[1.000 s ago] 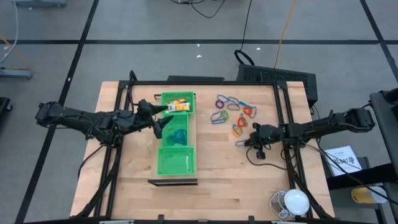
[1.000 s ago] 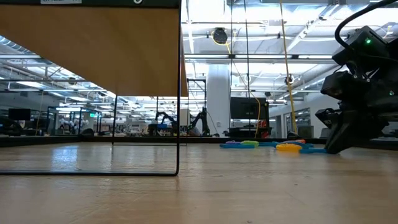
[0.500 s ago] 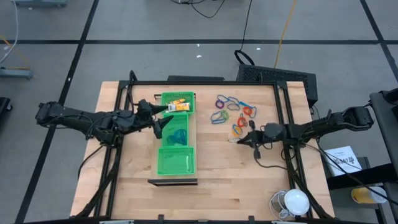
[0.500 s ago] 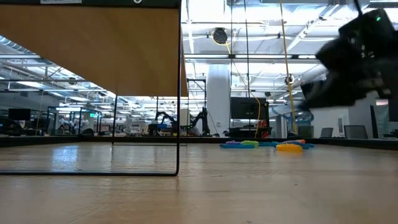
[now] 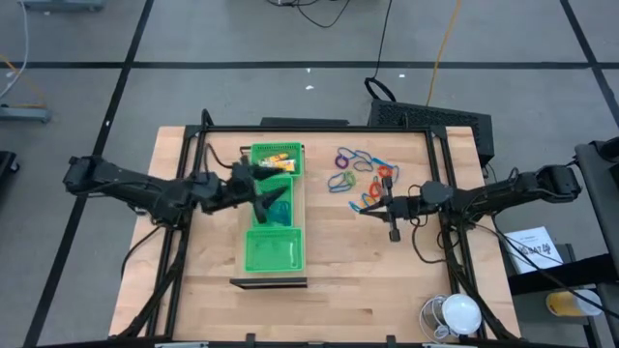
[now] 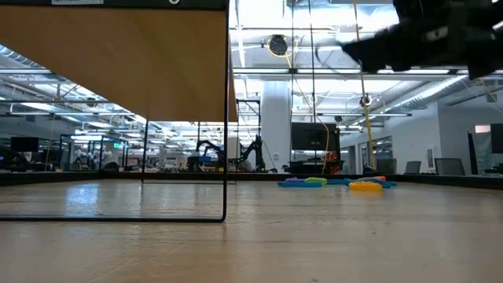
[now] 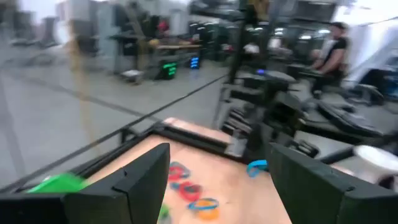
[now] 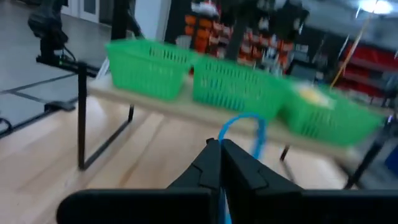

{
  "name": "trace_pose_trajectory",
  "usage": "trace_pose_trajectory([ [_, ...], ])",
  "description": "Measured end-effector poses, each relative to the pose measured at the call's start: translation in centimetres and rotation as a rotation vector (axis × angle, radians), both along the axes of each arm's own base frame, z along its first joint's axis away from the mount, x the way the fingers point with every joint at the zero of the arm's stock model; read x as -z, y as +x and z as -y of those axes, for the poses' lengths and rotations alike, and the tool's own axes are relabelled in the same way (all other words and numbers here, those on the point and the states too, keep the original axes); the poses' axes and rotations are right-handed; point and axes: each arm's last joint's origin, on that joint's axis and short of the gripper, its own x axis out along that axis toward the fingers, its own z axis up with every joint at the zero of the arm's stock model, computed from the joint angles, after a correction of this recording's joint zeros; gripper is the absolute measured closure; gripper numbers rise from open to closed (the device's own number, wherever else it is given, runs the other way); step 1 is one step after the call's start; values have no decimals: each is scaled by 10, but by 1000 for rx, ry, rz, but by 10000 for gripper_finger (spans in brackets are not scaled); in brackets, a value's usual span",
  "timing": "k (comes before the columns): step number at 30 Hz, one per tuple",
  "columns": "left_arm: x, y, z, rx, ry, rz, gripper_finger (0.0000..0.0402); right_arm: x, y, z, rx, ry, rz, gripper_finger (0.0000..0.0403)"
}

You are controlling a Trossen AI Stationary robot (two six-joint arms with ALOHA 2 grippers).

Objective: Pick & Place Office Desk Supplies
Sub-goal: Put the blue rubber band into the center green bin on the shelf

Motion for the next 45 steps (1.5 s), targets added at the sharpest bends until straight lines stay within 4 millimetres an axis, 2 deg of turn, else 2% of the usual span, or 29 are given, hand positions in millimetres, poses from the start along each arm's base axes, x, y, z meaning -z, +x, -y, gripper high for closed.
trace_pose_trajectory([
  [4,-1,19,1,92,35,38,124,-18,6,-1,-37,-63,62,403],
  [10,-2,54,-3,150,49,-16,124,-39,17,-1,-35,-134,126,403],
  [16,-4,87,-3,250,118,-59,123,-50,36,-2,-32,-176,144,403],
  [22,1,107,-1,275,154,-83,124,-55,48,-2,-21,-210,218,403],
  [36,-3,114,-2,271,150,-67,124,-53,65,-3,-19,-248,215,403],
  [42,-1,114,-6,262,124,-85,124,-54,65,-3,-17,-265,222,403],
  [45,0,114,-8,257,117,-89,138,-56,65,-3,-14,-266,243,403],
])
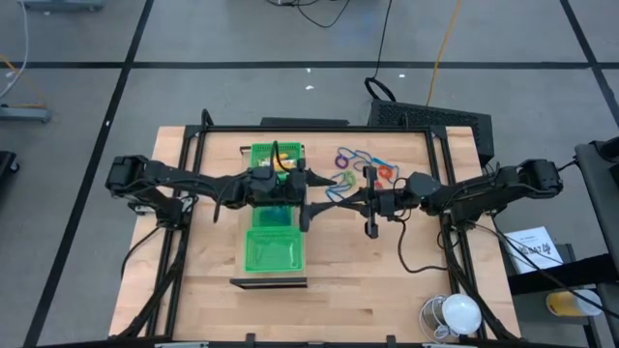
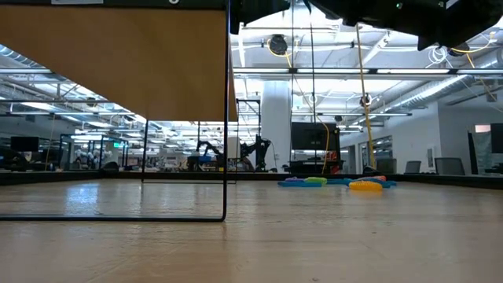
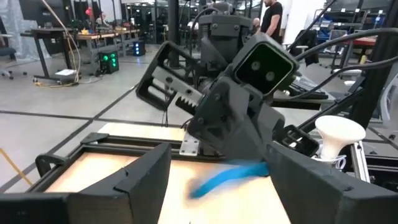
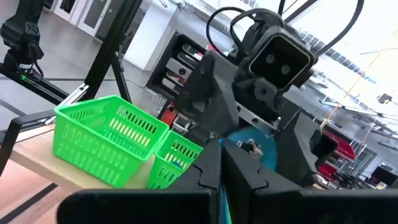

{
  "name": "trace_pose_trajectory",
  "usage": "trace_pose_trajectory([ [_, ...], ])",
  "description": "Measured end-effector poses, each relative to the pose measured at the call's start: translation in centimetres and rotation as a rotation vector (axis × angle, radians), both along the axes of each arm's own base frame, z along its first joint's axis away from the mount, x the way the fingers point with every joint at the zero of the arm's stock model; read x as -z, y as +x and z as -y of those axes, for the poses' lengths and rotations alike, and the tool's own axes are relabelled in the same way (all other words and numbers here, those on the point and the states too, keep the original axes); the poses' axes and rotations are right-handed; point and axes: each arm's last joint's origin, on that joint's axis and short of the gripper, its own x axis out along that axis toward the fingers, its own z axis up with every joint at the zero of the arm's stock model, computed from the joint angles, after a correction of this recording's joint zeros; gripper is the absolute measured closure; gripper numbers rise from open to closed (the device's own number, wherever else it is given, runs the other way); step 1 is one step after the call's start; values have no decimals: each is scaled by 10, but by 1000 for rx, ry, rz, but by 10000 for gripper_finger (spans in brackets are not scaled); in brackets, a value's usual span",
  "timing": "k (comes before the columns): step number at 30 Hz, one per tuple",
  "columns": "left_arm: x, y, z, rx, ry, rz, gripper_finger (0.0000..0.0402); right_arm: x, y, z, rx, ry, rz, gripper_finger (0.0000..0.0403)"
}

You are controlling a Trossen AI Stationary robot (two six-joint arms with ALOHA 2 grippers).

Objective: Pick & Place Office Desk Supplies
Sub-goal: Put the blue rubber band into the center green bin on the shelf

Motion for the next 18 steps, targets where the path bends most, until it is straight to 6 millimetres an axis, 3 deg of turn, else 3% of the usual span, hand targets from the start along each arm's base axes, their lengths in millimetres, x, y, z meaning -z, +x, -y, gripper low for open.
trace_pose_trajectory([
  [5,0,0,0,0,-3,-3,205,0,0,0,2,-5,1,403],
  [15,2,0,0,36,7,-20,382,0,0,0,5,-11,2,403],
  [18,2,0,-1,79,6,-25,392,0,0,0,7,-20,3,403],
])
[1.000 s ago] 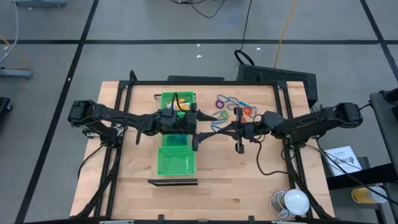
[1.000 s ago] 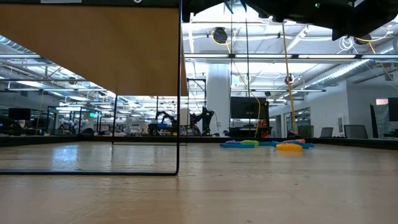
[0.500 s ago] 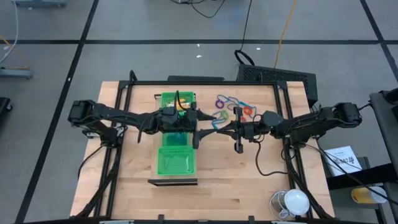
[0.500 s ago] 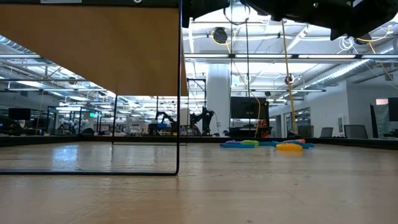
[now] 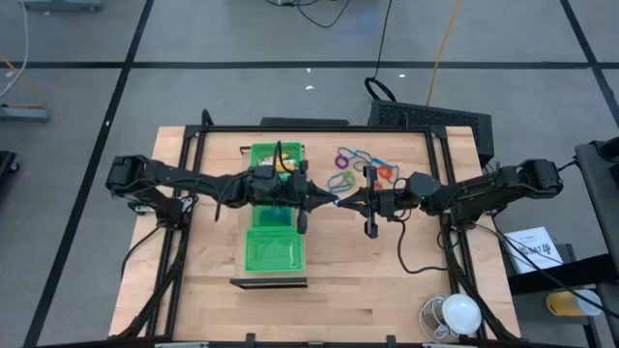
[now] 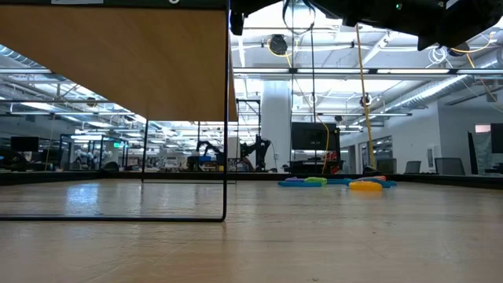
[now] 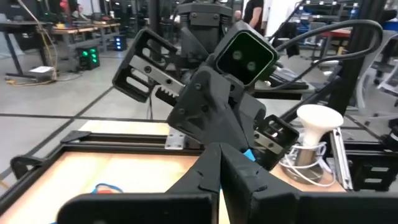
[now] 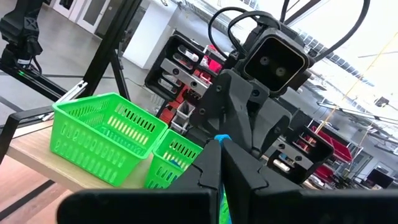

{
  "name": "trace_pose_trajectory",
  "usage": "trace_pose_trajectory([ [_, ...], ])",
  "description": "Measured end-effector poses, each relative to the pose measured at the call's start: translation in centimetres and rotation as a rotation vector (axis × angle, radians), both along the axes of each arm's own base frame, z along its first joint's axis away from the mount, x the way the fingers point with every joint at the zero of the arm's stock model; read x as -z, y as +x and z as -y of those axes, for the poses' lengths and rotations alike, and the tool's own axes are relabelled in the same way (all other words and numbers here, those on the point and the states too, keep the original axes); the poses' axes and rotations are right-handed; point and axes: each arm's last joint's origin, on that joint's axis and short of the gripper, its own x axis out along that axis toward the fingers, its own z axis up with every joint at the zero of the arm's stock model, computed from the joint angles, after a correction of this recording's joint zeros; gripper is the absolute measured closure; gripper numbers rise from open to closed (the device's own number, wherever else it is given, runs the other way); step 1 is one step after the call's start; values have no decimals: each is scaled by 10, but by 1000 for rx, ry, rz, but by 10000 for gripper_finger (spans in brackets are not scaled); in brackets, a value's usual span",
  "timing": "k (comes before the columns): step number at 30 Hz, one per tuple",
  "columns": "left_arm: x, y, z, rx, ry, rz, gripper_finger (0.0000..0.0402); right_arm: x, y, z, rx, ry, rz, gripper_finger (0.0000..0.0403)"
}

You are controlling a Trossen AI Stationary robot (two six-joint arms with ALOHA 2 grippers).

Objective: Pick & Place Office Desk Supplies
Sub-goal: Put the blue rubber band into the center green bin on the shelf

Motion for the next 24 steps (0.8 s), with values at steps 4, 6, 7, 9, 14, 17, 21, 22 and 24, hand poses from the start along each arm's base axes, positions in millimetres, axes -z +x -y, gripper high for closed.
trace_pose_trajectory([
  [4,0,0,0,6,6,-1,394,0,0,0,1,-3,0,403],
  [6,-1,0,0,7,22,8,397,0,0,0,1,-2,0,403],
  [7,-2,0,0,6,21,20,396,0,0,0,1,-2,0,403],
  [9,-4,0,0,6,18,38,382,0,0,0,1,-3,-2,403],
  [14,-3,0,0,5,20,32,311,0,0,0,1,-2,-3,403],
  [17,-3,0,0,5,21,26,259,1,0,0,1,-2,-3,403],
  [21,-2,0,0,7,65,27,196,1,0,0,-2,7,-6,403],
  [22,-2,0,0,8,82,26,183,1,0,0,-6,15,-7,403],
  [24,0,0,2,16,125,8,160,0,0,0,-15,19,-3,403],
])
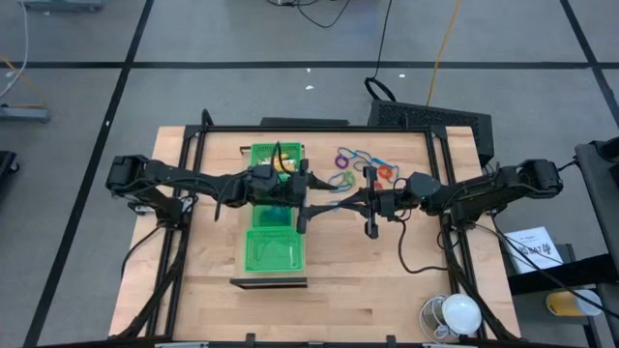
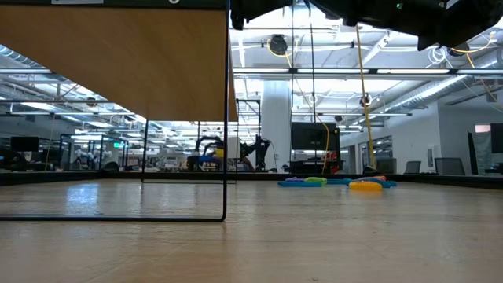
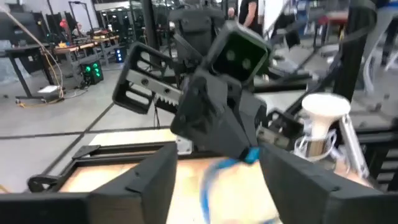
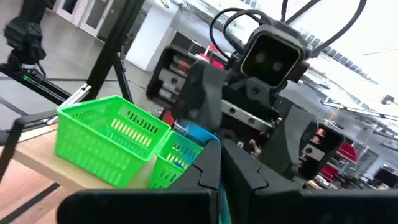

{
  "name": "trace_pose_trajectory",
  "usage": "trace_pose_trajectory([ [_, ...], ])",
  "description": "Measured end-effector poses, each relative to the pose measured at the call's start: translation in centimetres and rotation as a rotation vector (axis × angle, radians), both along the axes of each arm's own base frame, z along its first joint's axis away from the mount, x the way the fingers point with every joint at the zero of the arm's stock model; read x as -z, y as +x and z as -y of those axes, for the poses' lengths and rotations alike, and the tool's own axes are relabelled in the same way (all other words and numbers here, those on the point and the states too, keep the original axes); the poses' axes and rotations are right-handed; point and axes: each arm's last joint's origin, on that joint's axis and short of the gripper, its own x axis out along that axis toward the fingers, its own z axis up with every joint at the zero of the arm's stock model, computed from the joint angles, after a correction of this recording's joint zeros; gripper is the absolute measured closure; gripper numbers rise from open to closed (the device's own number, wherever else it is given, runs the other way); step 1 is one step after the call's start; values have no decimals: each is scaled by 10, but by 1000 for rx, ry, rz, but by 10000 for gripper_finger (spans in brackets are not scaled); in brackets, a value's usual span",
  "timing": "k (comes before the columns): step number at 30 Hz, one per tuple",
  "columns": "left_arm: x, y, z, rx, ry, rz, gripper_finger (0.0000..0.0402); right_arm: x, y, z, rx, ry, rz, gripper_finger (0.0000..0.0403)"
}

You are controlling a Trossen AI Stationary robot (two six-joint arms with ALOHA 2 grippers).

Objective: Pick & Place Office Desk Supplies
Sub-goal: Put the blue rubber band into the center green bin on the shelf

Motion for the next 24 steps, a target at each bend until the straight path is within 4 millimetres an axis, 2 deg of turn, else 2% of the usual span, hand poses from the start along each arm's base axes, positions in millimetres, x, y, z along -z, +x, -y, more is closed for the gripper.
trace_pose_trajectory([
  [5,3,0,6,23,92,-27,131,-4,-3,0,-18,-1,20,403],
  [17,3,-1,8,24,121,-24,128,-5,-3,4,-1,-1,23,403],
  [24,-2,-3,1,-135,141,-11,128,5,-2,3,-58,32,-92,403],
])
